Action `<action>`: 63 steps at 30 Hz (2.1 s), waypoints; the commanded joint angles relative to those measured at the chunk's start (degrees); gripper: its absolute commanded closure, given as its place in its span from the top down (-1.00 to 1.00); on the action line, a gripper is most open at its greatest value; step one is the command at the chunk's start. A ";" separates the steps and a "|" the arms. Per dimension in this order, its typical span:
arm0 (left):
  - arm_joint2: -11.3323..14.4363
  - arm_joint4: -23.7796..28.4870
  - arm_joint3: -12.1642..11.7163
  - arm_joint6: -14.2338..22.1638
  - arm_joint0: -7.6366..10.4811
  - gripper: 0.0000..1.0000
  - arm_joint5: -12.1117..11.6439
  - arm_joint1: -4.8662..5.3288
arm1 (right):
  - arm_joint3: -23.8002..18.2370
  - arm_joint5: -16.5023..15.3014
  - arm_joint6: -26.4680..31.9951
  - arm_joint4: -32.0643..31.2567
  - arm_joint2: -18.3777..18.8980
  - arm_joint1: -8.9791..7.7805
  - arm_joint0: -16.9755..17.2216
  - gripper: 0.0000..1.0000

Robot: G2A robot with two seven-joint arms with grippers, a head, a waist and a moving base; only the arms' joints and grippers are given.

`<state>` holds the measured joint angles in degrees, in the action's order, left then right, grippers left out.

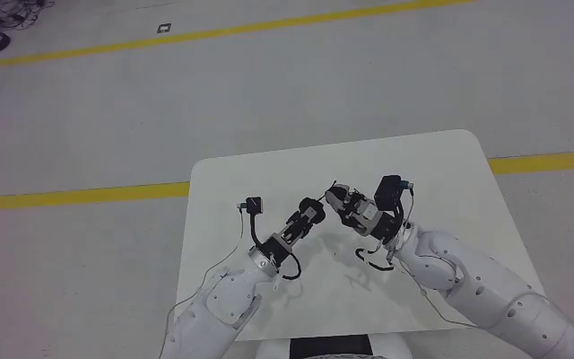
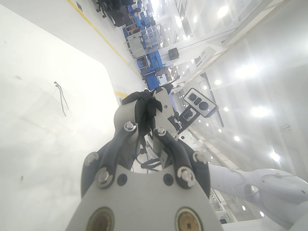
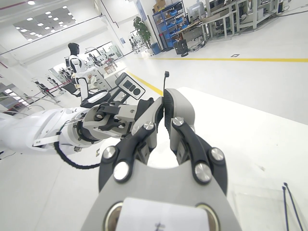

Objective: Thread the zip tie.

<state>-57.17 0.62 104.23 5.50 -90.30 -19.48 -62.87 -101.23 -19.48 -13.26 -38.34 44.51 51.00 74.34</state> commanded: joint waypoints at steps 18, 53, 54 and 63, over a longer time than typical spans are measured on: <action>-1.95 11.99 1.80 5.02 -0.88 -1.00 0.00 -0.24 | 0.60 0.00 -8.35 -5.68 2.57 -0.87 1.93 1.00; -6.59 63.52 -1.90 30.61 -2.23 -1.00 8.20 -1.54 | 8.44 11.25 -28.84 -47.86 -0.13 2.25 2.01 1.00; -6.57 64.59 -1.97 31.18 -2.32 -1.00 8.78 -1.58 | 9.01 12.01 -29.65 -48.36 -0.62 2.67 1.51 1.00; -6.37 66.65 -2.58 32.74 -2.19 -1.00 9.64 -1.83 | 10.66 15.62 -30.83 -50.30 -2.53 4.47 -0.70 1.00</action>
<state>-63.52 67.31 101.66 38.24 -92.50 -9.83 -64.70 -90.55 -3.81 -44.11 -88.68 41.96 55.48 73.61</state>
